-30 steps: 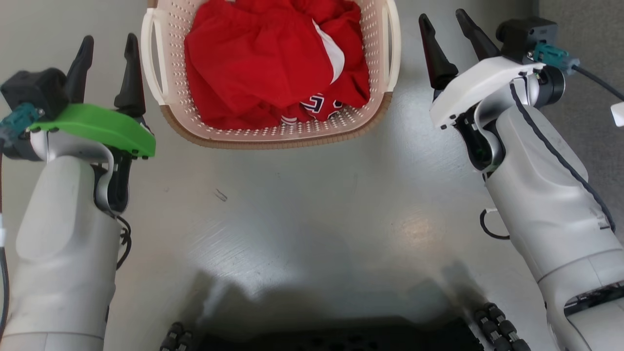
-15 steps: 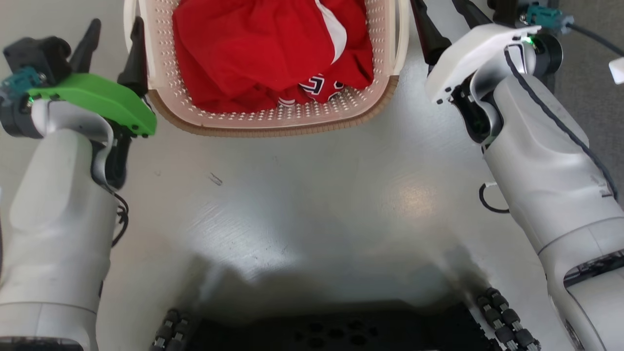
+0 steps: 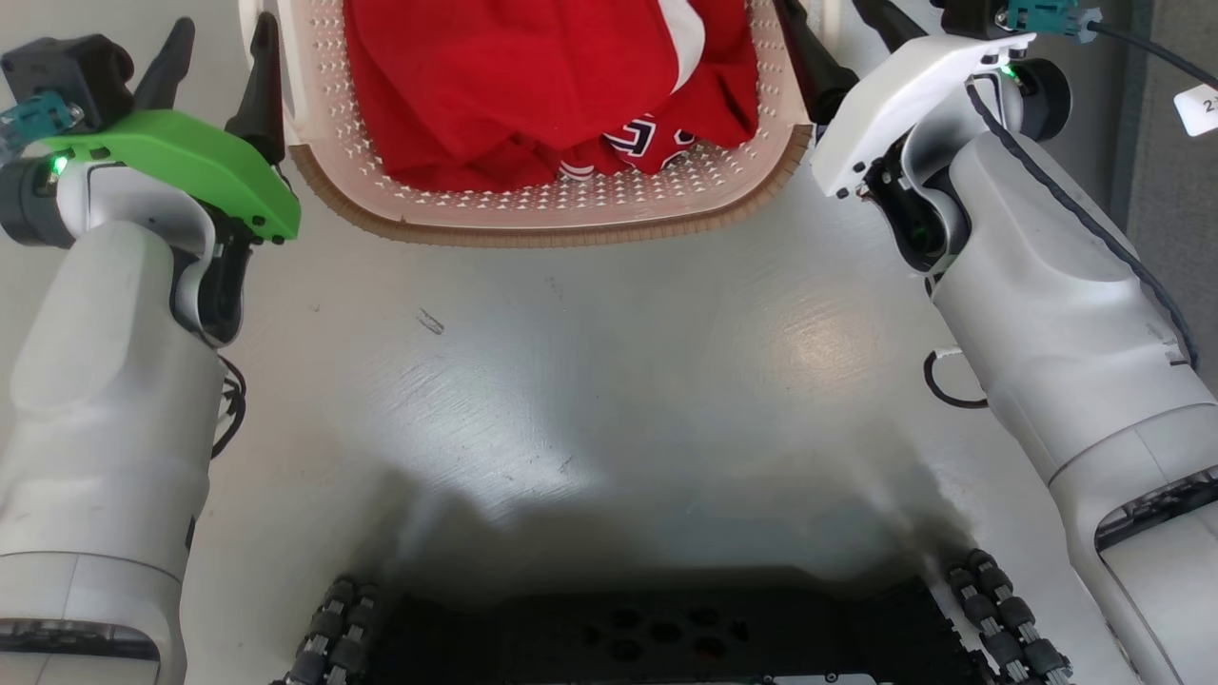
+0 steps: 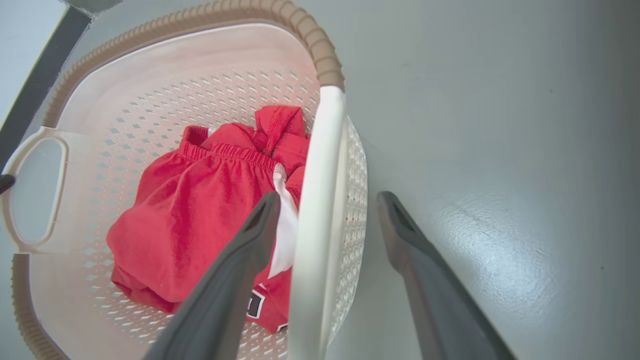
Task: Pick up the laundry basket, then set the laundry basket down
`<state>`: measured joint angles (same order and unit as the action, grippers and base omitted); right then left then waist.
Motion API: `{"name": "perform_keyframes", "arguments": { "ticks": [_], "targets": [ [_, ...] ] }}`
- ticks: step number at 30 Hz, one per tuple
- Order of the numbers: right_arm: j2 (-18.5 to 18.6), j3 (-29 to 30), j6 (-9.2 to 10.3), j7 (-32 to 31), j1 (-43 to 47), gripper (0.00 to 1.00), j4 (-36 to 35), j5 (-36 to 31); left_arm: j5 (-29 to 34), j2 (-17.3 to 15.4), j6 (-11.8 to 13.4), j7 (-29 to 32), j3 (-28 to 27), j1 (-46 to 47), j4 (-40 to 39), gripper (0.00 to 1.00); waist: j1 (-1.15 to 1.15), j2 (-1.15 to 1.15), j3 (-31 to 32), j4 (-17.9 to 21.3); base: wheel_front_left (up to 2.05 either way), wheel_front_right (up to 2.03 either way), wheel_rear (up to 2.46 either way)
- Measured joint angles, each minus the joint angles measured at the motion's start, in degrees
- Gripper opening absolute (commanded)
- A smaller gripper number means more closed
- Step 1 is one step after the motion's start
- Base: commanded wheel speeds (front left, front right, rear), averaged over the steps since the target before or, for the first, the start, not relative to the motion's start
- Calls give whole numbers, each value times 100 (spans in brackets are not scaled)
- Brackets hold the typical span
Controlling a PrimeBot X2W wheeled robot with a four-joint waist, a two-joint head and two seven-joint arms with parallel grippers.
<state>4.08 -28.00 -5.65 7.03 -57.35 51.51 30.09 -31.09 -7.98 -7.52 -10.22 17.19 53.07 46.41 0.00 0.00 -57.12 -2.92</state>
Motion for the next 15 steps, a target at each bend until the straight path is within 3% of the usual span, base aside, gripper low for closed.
{"name": "perform_keyframes", "arguments": {
  "ticks": [15],
  "targets": [
    [0,-398,-38,-2,-214,100,321,423,-345,13,0,118,488,242,382,100,0,0,-117,-76,0,0,0]
  ]
}}
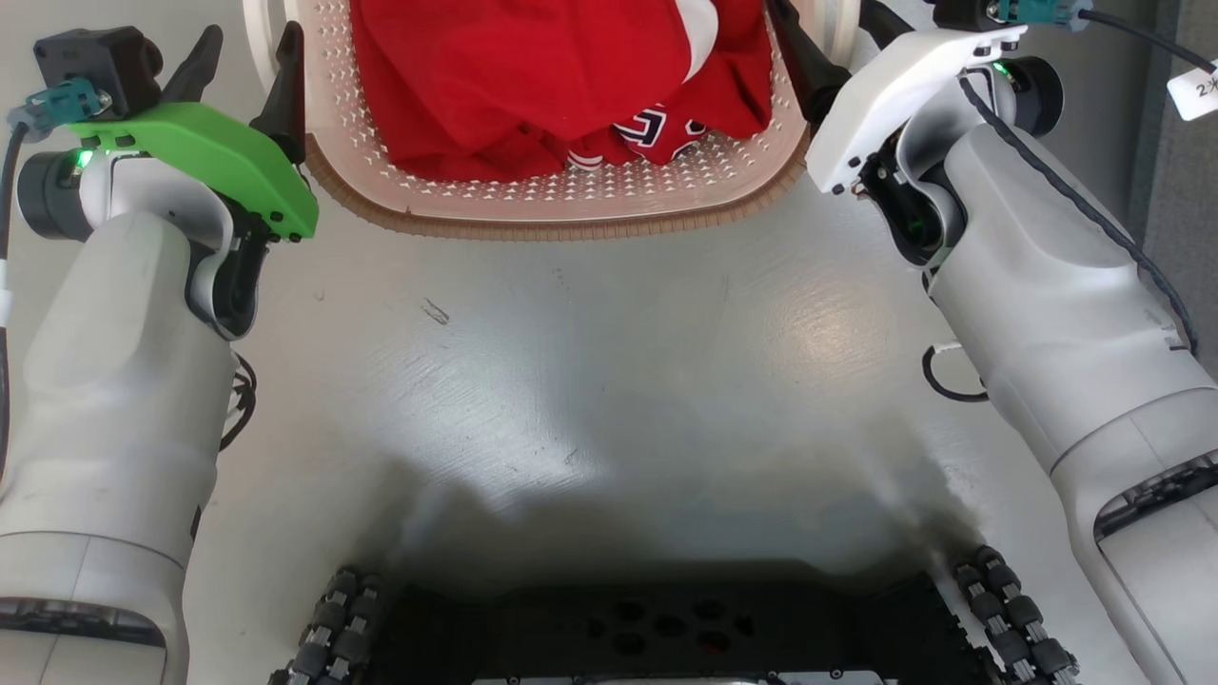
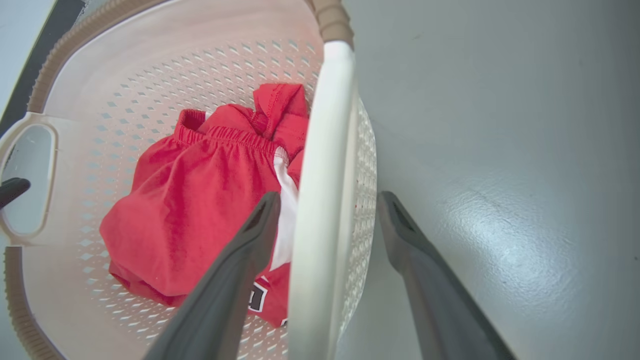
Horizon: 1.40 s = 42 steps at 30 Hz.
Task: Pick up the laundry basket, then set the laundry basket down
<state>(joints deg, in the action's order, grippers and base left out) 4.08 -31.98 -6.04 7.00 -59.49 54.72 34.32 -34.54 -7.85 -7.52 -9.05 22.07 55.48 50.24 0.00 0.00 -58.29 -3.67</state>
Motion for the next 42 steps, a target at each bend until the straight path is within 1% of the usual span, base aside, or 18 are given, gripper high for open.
{"name": "perform_keyframes", "arguments": {
  "ticks": [24,25,26,27,28,29,30,31,34,42],
  "targets": [
    [1,-428,0,3,-260,100,288,512,-454,4,-1,69,615,218,241,100,0,0,-104,-29,0,0,0],
    [1,-444,0,3,-262,98,299,513,-472,-1,-1,69,637,222,248,100,0,0,-105,-28,0,0,0],
    [2,-463,0,3,-266,82,309,526,-486,-8,-1,69,664,229,257,86,0,0,-107,-28,0,0,0],
    [1,-483,0,8,-272,57,315,563,-504,-12,-1,69,693,235,268,48,0,0,-108,-27,0,0,0],
    [1,-505,0,9,-280,44,320,569,-513,-15,-1,69,721,240,275,36,0,0,-109,-26,0,0,0],
    [1,-524,0,10,-286,27,324,573,-514,-16,-1,69,748,242,280,4,0,0,-110,-25,0,0,0],
    [1,-542,8,10,-290,3,333,609,-526,-20,-1,69,778,246,287,0,0,0,-110,-23,0,0,0],
    [3,-550,23,47,-293,0,337,651,-564,-25,-1,69,800,249,294,0,0,0,-110,-22,0,0,0],
    [0,-597,104,54,-339,0,383,716,-661,41,3,68,893,266,288,0,0,0,-106,-17,0,0,0],
    [-8,-724,111,136,-345,0,455,813,-802,7,2,32,989,305,313,0,0,0,-66,-15,0,0,0]
  ]
}}
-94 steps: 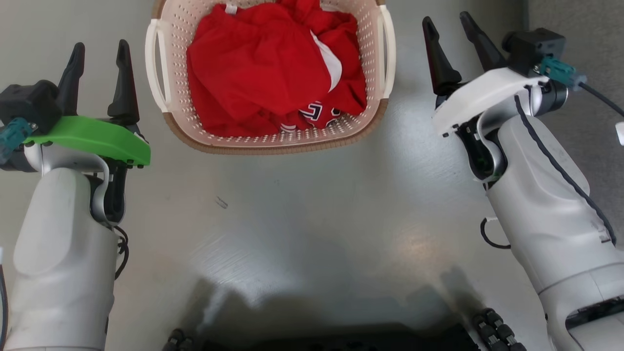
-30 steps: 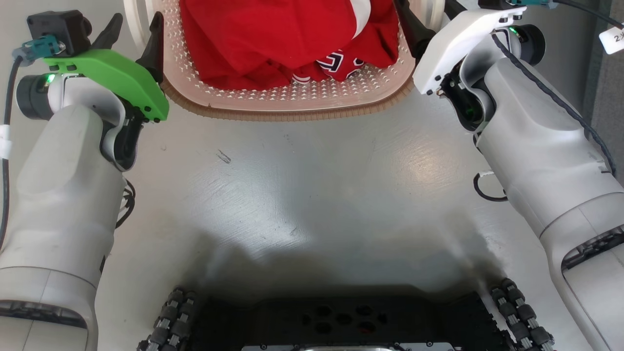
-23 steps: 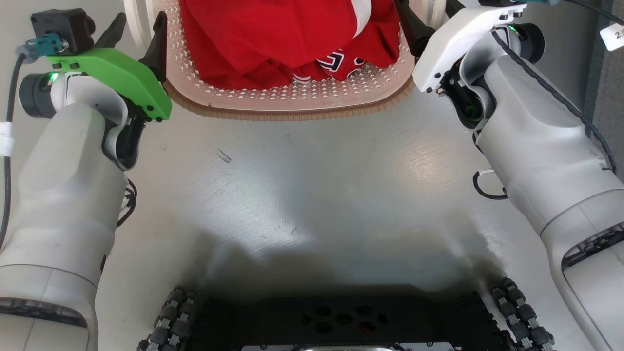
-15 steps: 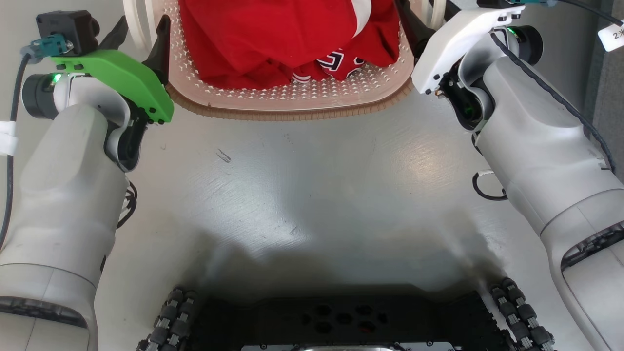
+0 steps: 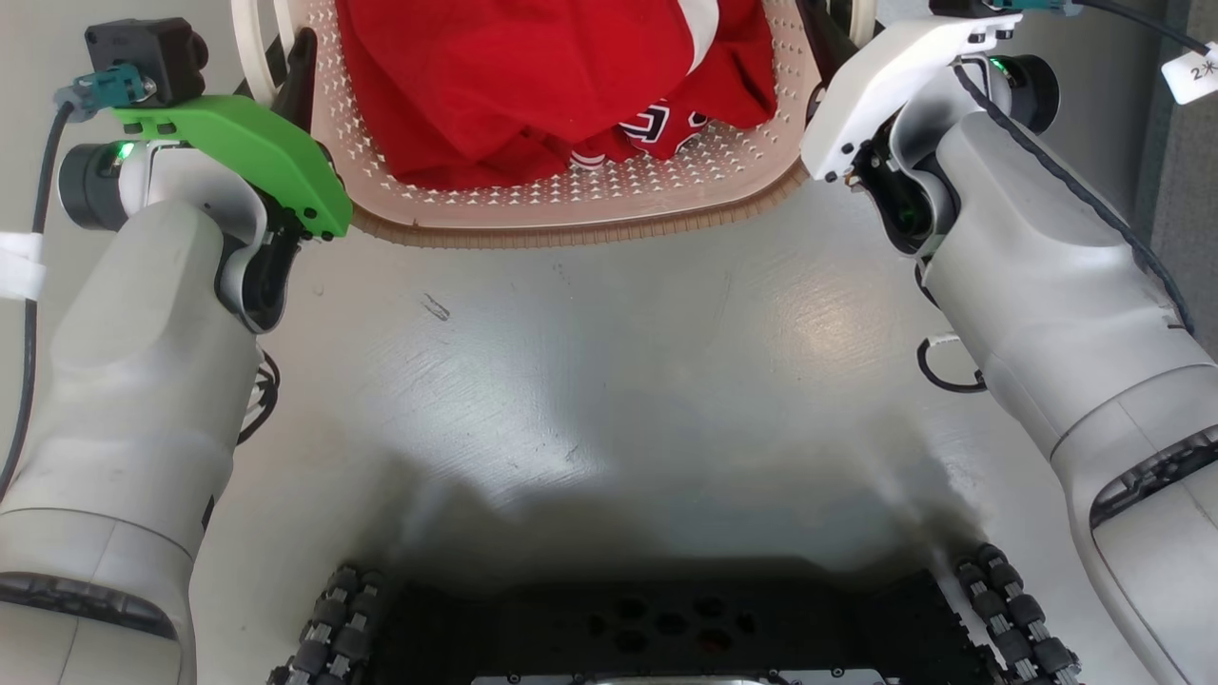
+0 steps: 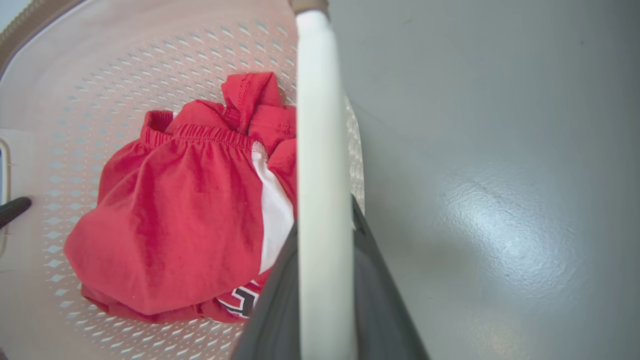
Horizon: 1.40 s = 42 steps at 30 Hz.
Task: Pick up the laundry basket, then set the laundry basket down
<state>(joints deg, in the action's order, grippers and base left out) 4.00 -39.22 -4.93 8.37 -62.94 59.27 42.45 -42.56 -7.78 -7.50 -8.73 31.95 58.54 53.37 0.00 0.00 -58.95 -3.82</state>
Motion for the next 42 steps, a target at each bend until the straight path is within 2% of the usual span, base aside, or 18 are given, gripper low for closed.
{"name": "perform_keyframes", "arguments": {
  "ticks": [12,22,42],
  "targets": [
    [-30,-220,-1,118,38,0,144,202,-292,8,-3,-118,200,-26,212,0,0,0,320,3,0,0,0],
    [-51,-447,-2,118,502,0,259,424,-499,80,-4,-133,411,-462,405,0,0,0,882,32,0,0,0],
    [-127,-870,-5,-349,1373,0,435,822,-978,130,-4,244,760,-1399,597,0,0,0,2440,179,0,0,0]
  ]
}}
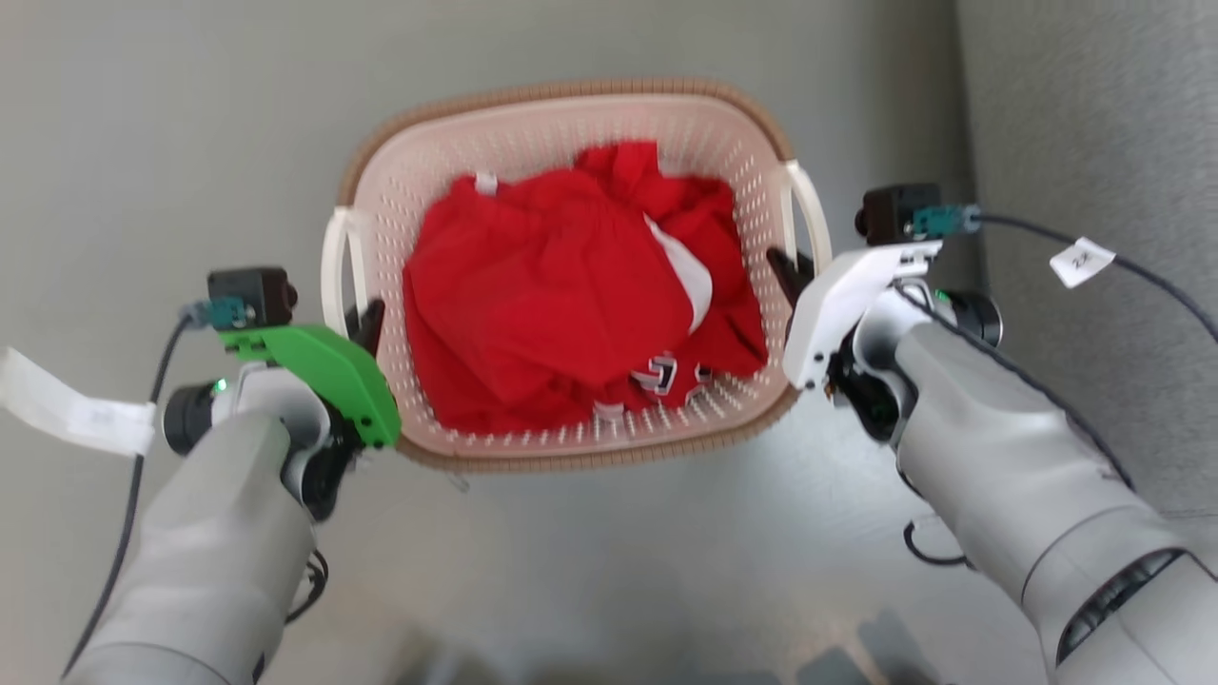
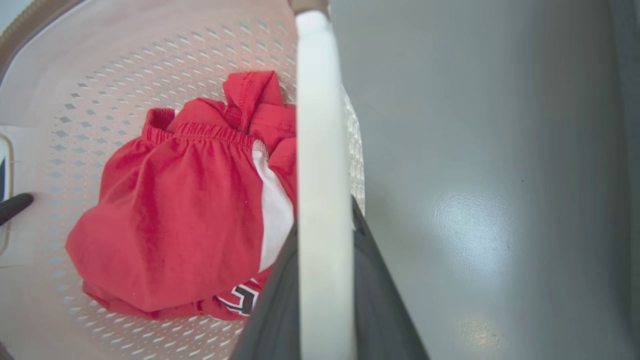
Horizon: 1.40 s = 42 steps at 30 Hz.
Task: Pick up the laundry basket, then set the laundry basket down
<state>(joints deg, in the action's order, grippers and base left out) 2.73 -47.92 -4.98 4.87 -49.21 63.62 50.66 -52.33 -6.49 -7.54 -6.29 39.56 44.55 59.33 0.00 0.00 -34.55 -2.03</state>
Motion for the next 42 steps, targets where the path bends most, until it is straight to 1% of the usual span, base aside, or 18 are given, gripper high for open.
{"name": "perform_keyframes", "arguments": {
  "ticks": [14,20,32,42],
  "targets": [
    [-24,-283,-2,-464,747,0,45,287,-258,52,0,290,196,-747,111,0,0,0,1162,75,0,0,0],
    [-29,-412,-2,-725,1129,0,51,438,-380,85,0,526,321,-1113,158,0,0,0,1659,106,0,0,0],
    [-30,-477,-2,-1054,1680,0,62,687,-464,166,0,779,412,-1587,265,0,-1,0,2636,163,0,0,0],
    [-27,-494,-2,-1193,1796,0,59,833,-549,179,0,887,426,-1674,304,0,0,0,3144,179,0,0,0]
  ]
}}
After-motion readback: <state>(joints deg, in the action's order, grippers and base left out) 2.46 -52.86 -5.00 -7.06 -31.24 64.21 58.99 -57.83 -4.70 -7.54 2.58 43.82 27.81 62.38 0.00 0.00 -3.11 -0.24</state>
